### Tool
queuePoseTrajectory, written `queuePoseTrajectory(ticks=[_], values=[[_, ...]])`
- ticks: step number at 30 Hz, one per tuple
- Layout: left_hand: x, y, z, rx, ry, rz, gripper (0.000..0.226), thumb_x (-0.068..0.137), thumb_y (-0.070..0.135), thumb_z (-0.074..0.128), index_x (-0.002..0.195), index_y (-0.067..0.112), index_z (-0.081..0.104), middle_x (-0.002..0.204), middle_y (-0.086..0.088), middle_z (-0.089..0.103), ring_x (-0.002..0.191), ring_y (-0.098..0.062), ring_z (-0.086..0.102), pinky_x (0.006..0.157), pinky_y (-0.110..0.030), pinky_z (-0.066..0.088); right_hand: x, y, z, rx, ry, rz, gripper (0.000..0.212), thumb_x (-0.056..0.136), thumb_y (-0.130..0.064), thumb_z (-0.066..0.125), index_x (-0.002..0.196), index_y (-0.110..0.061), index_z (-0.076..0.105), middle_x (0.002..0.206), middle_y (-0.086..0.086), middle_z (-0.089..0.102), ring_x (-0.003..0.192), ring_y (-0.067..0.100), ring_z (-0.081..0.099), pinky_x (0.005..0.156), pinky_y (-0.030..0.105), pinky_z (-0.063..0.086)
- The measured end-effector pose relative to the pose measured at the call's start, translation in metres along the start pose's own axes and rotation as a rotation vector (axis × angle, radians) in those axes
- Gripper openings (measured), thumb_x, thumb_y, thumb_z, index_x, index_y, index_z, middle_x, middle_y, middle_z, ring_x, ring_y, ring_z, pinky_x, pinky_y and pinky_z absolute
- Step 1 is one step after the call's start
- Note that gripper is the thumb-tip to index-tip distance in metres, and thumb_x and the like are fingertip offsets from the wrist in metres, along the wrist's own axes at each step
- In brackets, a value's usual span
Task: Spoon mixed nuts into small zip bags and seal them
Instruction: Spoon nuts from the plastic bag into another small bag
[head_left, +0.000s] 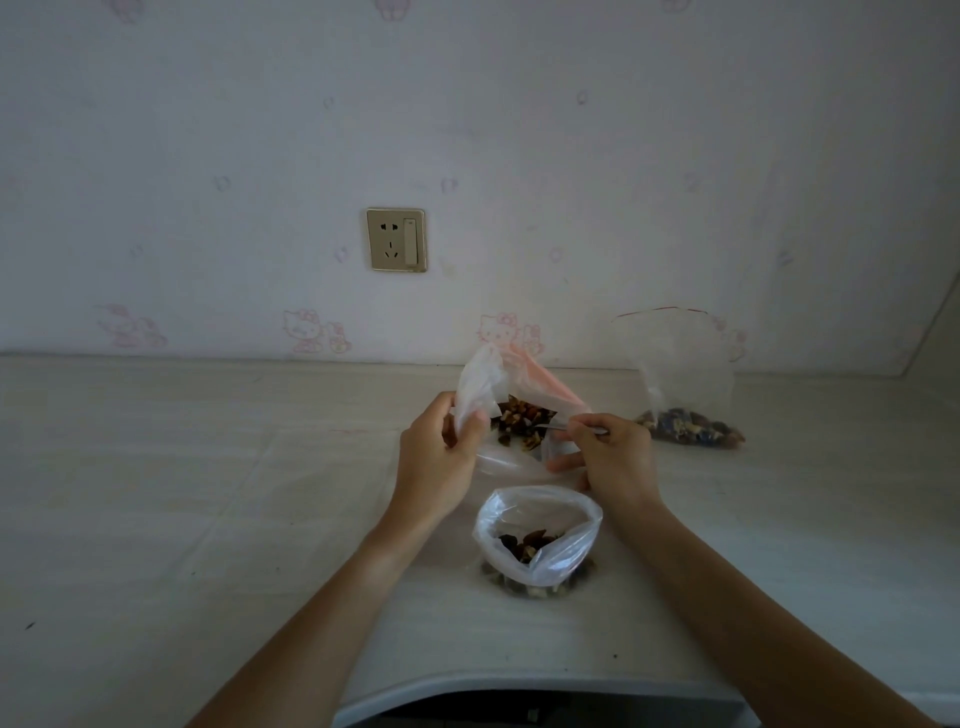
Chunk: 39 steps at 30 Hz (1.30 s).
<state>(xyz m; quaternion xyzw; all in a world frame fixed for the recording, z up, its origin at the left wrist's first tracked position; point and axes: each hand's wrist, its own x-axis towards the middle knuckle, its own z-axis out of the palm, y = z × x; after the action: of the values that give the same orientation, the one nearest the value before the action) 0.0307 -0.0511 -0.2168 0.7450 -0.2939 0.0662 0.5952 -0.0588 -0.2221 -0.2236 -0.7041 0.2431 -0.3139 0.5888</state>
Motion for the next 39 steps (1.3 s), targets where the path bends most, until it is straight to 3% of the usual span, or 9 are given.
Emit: queuePoseTrajectory(ticks=[9,11,15,19,22,27,32,36,39], values=[[0.003,-0.004,-0.004,-0.021,0.038,-0.069,0.012,0.103,0.035,0.061,0.100,0.025,0.066,0.081,-0.007,0.070,0.061,-0.013,0.062,0.052,-0.020,0.047,-0.009,-0.008,-0.016,0.095,-0.048,0.023,0.010,0.101,-0.012,0.062,0.101,-0.015,0.071,0.091,-0.002,0.080,0.076,0.021,0.079,0.063,0.039,0.058],[0.002,-0.003,-0.007,0.005,0.040,-0.082,0.014,0.101,0.042,0.062,0.102,0.028,0.065,0.084,-0.004,0.072,0.069,-0.017,0.068,0.057,-0.021,0.051,-0.012,-0.014,-0.024,0.097,-0.070,0.014,0.010,0.102,-0.012,0.061,0.102,-0.013,0.071,0.092,-0.002,0.081,0.078,0.021,0.079,0.063,0.036,0.058],[-0.004,-0.001,-0.015,0.145,0.071,-0.099,0.034,0.090,0.062,0.065,0.107,0.034,0.059,0.086,0.009,0.069,0.075,-0.001,0.067,0.058,-0.014,0.049,-0.022,-0.033,-0.044,0.120,-0.099,-0.001,0.010,0.102,-0.013,0.061,0.104,-0.009,0.071,0.093,0.002,0.081,0.080,0.022,0.079,0.056,0.028,0.058],[-0.014,0.006,-0.023,0.227,0.160,-0.101,0.041,0.088,0.059,0.069,0.107,0.027,0.055,0.086,0.006,0.065,0.074,-0.004,0.063,0.062,-0.022,0.045,-0.036,-0.050,-0.067,0.147,-0.140,-0.018,0.012,0.101,-0.013,0.063,0.106,-0.005,0.070,0.094,0.006,0.081,0.082,0.026,0.079,0.053,0.027,0.057],[-0.030,0.013,-0.028,0.252,0.047,-0.091,0.029,0.090,0.056,0.067,0.093,0.029,0.060,0.078,0.007,0.067,0.071,0.000,0.064,0.062,-0.022,0.045,-0.051,-0.057,-0.083,0.145,-0.189,-0.009,0.013,0.101,-0.011,0.063,0.105,-0.001,0.069,0.094,0.011,0.080,0.083,0.031,0.078,0.052,0.029,0.057],[-0.060,0.020,-0.034,0.319,-0.250,-0.190,0.041,0.096,0.062,0.056,0.079,0.027,0.068,0.073,0.007,0.070,0.068,-0.010,0.068,0.067,-0.028,0.052,-0.078,-0.058,-0.109,0.134,-0.312,0.039,0.017,0.100,-0.010,0.062,0.108,0.003,0.069,0.097,0.015,0.079,0.086,0.033,0.078,0.056,0.029,0.060],[-0.073,0.031,-0.032,0.290,-0.308,-0.182,0.030,0.098,0.048,0.065,0.079,0.028,0.075,0.076,0.006,0.074,0.065,-0.006,0.067,0.067,-0.024,0.052,-0.094,-0.053,-0.112,0.034,-0.366,0.054,0.014,0.100,-0.010,0.061,0.105,0.000,0.069,0.095,0.011,0.080,0.086,0.029,0.078,0.058,0.030,0.060],[-0.073,0.039,-0.030,0.222,-0.312,-0.178,0.025,0.099,0.037,0.067,0.080,0.023,0.076,0.074,0.001,0.076,0.064,-0.014,0.070,0.069,-0.031,0.056,-0.099,-0.056,-0.109,-0.238,-0.363,-0.168,0.009,0.100,-0.015,0.063,0.099,-0.013,0.071,0.088,-0.006,0.080,0.082,0.011,0.078,0.060,0.027,0.061],[-0.071,0.040,-0.033,0.197,-0.303,-0.196,0.024,0.099,0.036,0.068,0.083,0.020,0.076,0.072,0.000,0.075,0.058,-0.012,0.069,0.064,-0.024,0.053,-0.105,-0.061,-0.114,-0.640,-0.323,-0.603,0.011,0.101,-0.025,0.060,0.100,-0.025,0.071,0.078,-0.013,0.075,0.070,0.005,0.070,0.061,0.023,0.056]])
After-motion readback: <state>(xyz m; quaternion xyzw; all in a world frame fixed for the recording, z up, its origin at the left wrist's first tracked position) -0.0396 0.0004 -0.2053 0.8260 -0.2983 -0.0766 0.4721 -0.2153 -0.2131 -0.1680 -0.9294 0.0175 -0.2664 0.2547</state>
